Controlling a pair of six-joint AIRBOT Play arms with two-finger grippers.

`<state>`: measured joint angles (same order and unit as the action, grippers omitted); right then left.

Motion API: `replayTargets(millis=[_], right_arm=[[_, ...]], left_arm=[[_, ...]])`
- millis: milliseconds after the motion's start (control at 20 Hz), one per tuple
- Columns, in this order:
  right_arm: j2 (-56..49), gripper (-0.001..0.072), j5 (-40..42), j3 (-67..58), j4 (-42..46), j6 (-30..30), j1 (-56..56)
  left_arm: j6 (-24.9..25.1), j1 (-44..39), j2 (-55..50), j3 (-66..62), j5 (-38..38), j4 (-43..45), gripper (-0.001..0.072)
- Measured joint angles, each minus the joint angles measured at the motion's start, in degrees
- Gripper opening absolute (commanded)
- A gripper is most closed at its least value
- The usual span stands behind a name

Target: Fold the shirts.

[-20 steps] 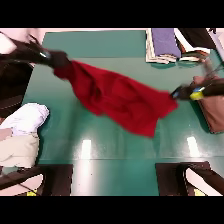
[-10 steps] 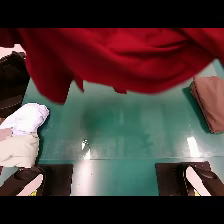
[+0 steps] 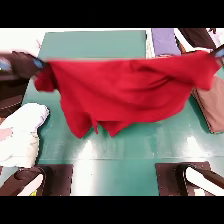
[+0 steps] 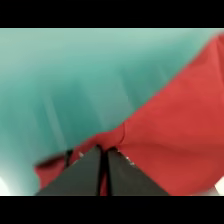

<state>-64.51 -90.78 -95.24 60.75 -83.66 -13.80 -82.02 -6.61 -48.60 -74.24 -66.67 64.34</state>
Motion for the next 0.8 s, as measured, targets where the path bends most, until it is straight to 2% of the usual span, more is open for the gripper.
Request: replayTargets(millis=[150, 350, 400, 450, 500, 550, 600, 650, 800], right_arm=[[-7.63, 0.0019, 1.66, 7.23, 4.50, -0.57, 5.09], [-16.44, 0.0020, 8.39, 9.16, 6.67, -1.49, 8.55], [-18.12, 0.0112, 9.73, 8.28, 6.82, -1.73, 8.85], [-19.67, 0.0405, 10.84, 6.99, 6.82, -1.90, 9.07], [-20.79, 0.0491, 11.72, 5.49, 6.80, -2.01, 9.09], [-21.66, 0.0490, 12.59, 3.74, 6.78, -2.10, 8.98], [-22.21, 0.0490, 12.98, 2.01, 6.75, -2.21, 8.74], [-22.32, 0.0490, 13.16, 0.63, 6.75, -2.27, 8.37], [-21.09, 0.0489, 11.56, -1.77, 6.75, -2.08, 6.86]], left_arm=[[0.52, 0.00, 0.02, 12.85, 6.16, 1.51, 0.0026], [0.92, 0.00, -2.69, 19.52, 15.06, 4.85, 0.0026], [0.94, 0.00, -3.98, 19.74, 16.59, 5.31, 0.0027], [0.94, 0.00, -5.55, 19.63, 18.34, 5.73, 0.0027], [0.96, 0.00, -7.13, 19.08, 19.71, 5.95, 0.0029], [0.96, 0.00, -8.87, 18.05, 21.31, 6.16, 0.0133], [0.92, 0.00, -10.62, 16.72, 22.69, 6.40, 0.0382], [0.57, 0.04, -12.20, 15.19, 23.65, 6.80, 0.0407], [-1.66, 1.38, -15.87, 10.27, 24.04, 7.96, 0.0407]])
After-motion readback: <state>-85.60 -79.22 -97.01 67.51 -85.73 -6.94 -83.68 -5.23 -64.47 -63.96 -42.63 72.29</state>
